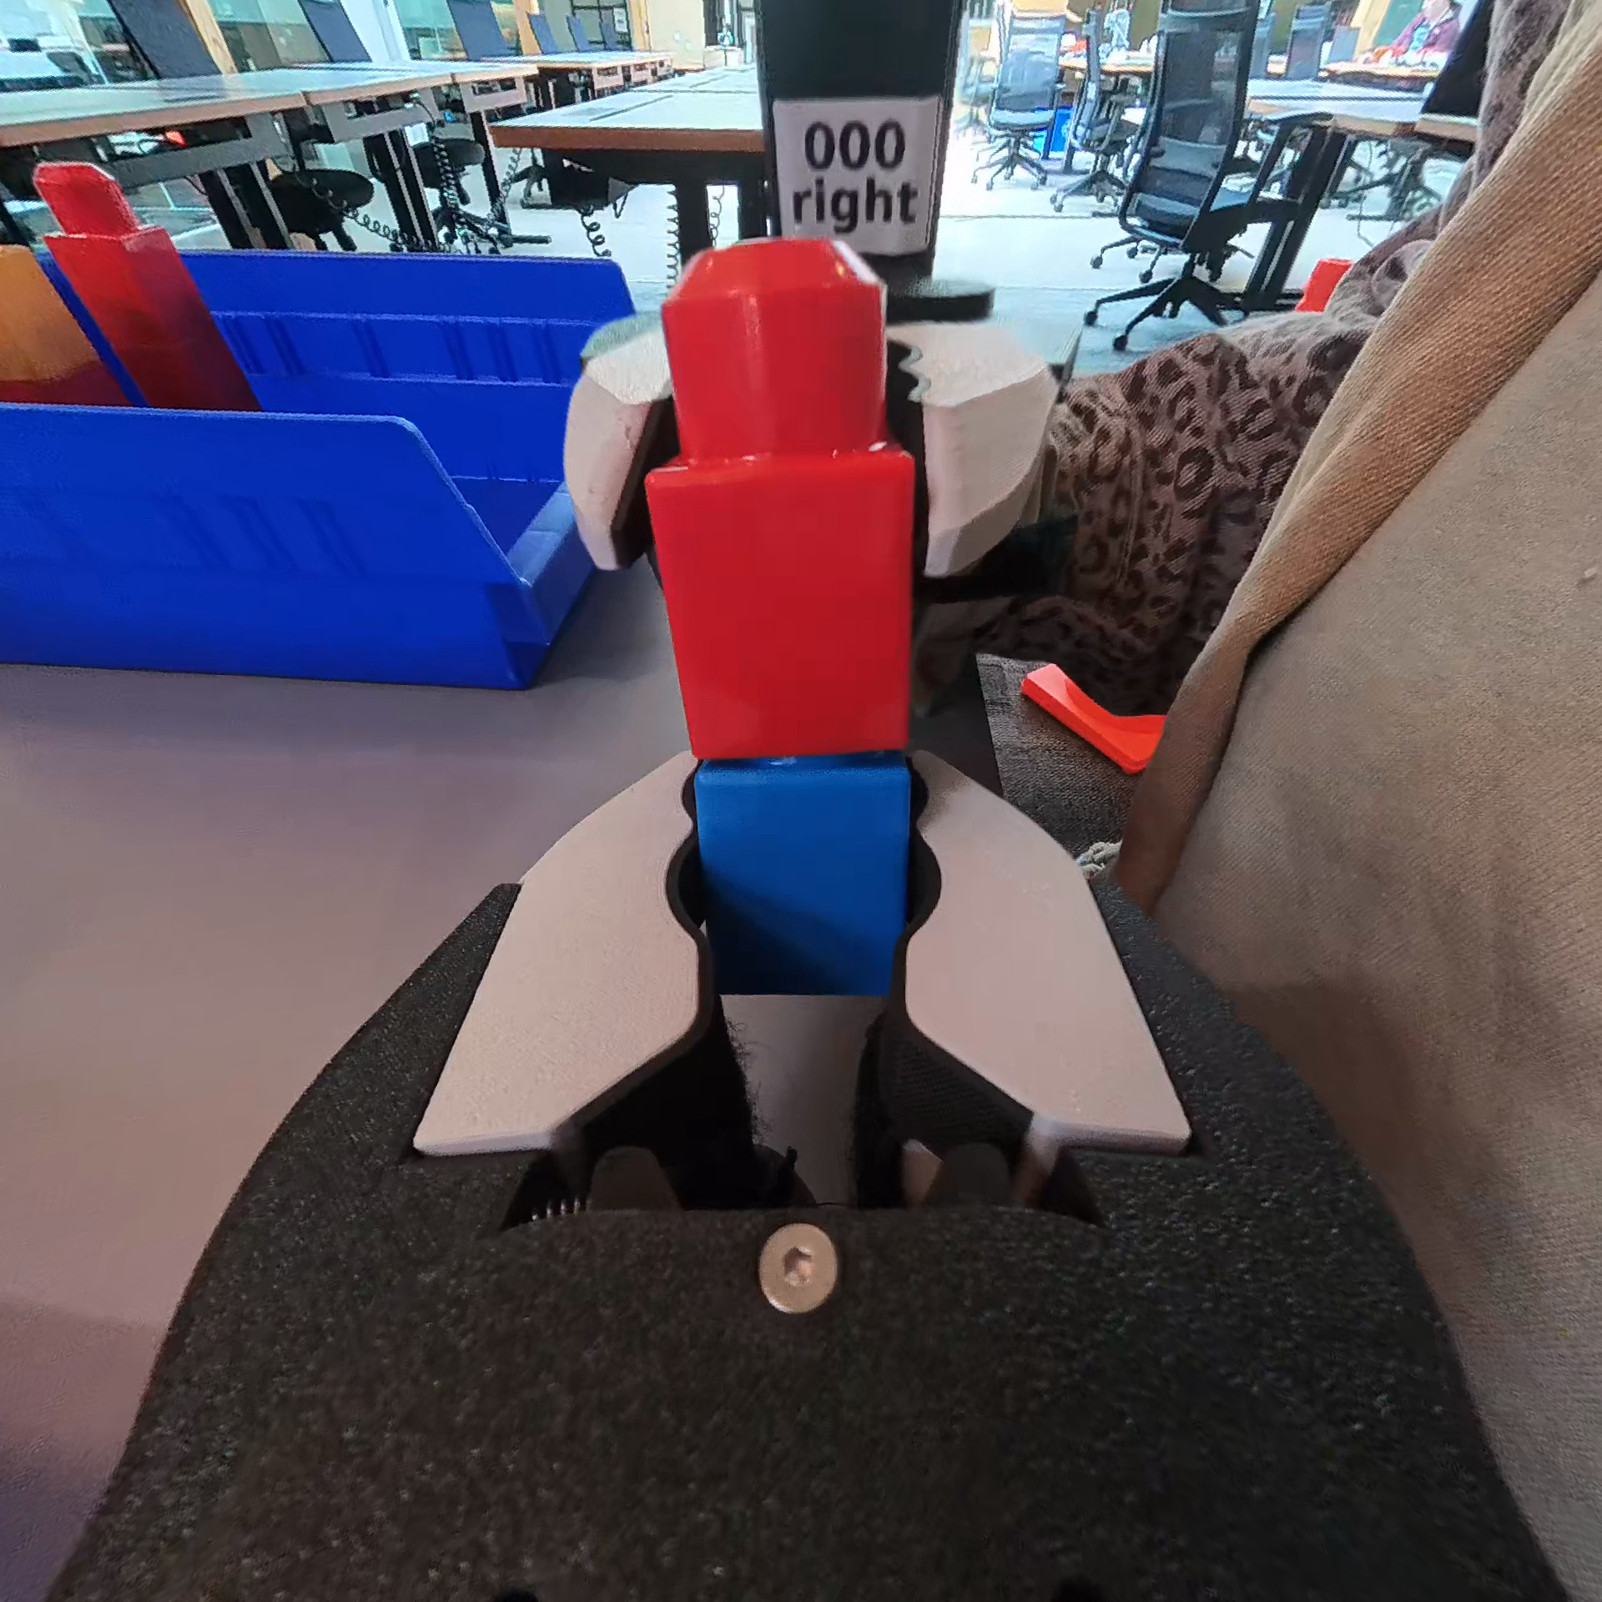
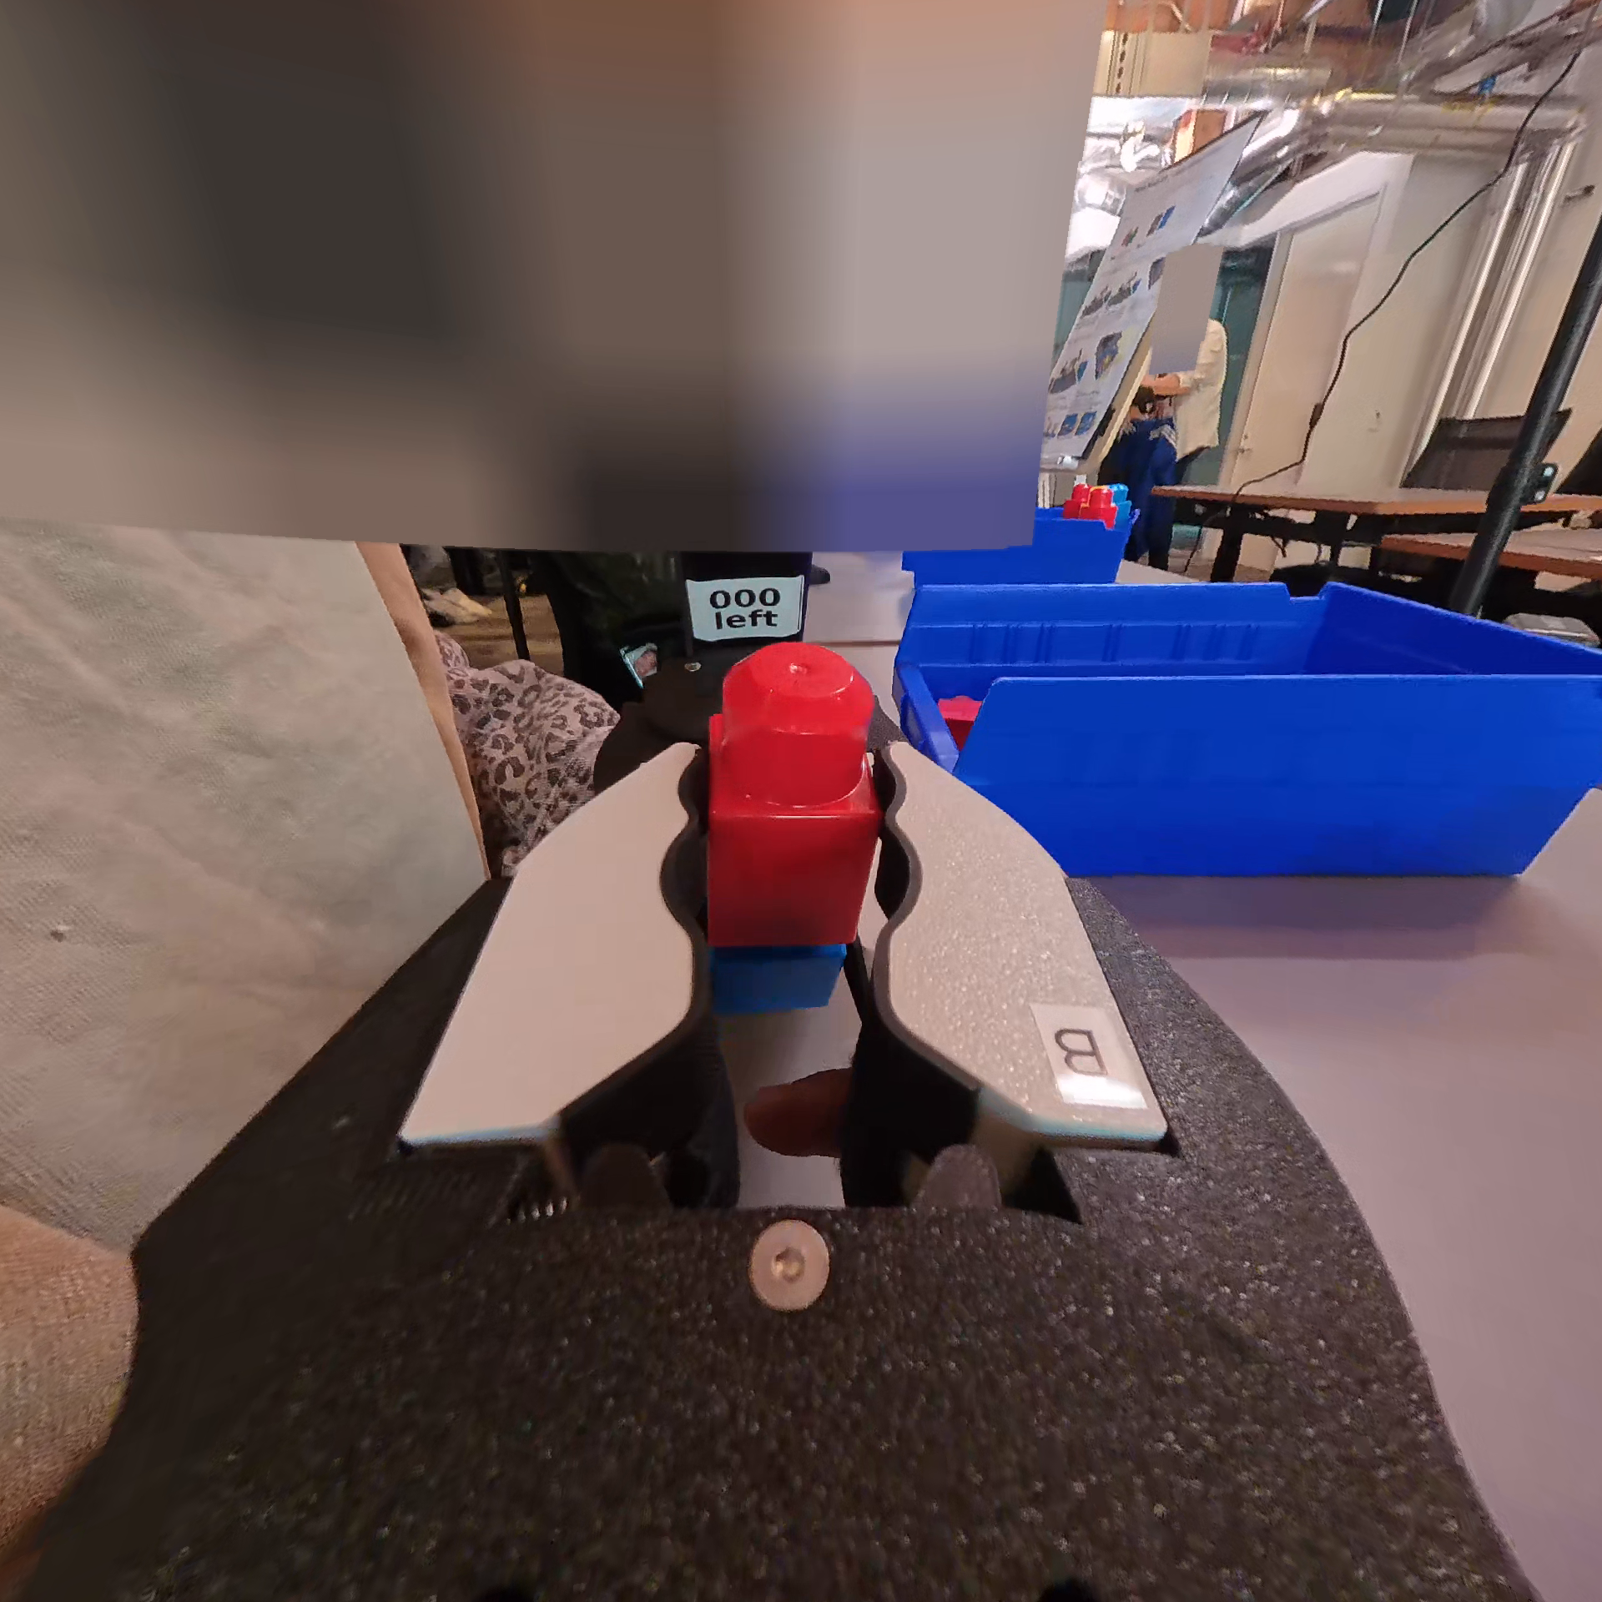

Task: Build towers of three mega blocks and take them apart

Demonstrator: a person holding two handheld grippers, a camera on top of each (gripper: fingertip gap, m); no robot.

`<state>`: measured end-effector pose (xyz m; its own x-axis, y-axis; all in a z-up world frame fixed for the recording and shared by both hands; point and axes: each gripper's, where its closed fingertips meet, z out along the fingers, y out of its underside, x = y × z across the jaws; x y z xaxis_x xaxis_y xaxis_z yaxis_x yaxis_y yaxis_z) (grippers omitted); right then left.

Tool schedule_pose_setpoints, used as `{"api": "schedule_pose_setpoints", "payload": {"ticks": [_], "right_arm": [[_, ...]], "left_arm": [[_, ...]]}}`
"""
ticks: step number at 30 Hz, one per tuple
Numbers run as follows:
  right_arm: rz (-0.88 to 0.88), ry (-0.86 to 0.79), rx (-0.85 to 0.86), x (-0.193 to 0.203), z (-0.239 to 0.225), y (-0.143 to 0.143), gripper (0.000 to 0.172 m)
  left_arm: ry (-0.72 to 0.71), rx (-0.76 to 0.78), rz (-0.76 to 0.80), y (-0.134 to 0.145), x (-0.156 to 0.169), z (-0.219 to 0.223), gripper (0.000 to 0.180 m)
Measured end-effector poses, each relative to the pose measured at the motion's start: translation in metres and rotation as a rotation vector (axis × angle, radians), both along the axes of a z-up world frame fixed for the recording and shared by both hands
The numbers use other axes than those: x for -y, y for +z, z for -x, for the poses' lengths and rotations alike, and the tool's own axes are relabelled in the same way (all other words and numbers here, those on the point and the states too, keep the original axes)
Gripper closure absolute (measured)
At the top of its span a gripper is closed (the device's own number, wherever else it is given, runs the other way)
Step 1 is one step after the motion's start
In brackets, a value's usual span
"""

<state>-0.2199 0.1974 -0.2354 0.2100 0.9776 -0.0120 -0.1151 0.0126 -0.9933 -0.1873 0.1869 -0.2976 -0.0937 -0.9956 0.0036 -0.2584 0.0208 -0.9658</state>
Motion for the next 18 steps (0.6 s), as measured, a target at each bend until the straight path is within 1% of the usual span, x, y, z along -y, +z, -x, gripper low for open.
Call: {"api": "schedule_pose_setpoints", "payload": {"ticks": [7, 9, 11, 13, 18], "right_arm": [[0.013, -0.004, -0.105, -0.001, -0.001, 0.001, 0.135], [0.030, -0.004, -0.182, -0.003, 0.001, 0.005, 0.135], [0.043, -0.017, -0.262, -0.007, 0.005, 0.010, 0.135], [0.049, -0.022, -0.303, -0.010, 0.009, 0.013, 0.135], [0.100, -0.009, -0.354, -0.014, 0.012, 0.014, 0.135]], "left_arm": [[-0.013, 0.032, 0.020, 0.004, 0.000, 0.003, 0.141], [-0.019, 0.085, 0.044, 0.012, -0.001, 0.007, 0.141], [-0.022, 0.172, 0.084, 0.023, -0.004, 0.013, 0.141], [-0.017, 0.235, 0.113, 0.031, -0.007, 0.019, 0.141], [-0.012, 0.272, 0.137, 0.035, -0.010, 0.022, 0.141]]}}
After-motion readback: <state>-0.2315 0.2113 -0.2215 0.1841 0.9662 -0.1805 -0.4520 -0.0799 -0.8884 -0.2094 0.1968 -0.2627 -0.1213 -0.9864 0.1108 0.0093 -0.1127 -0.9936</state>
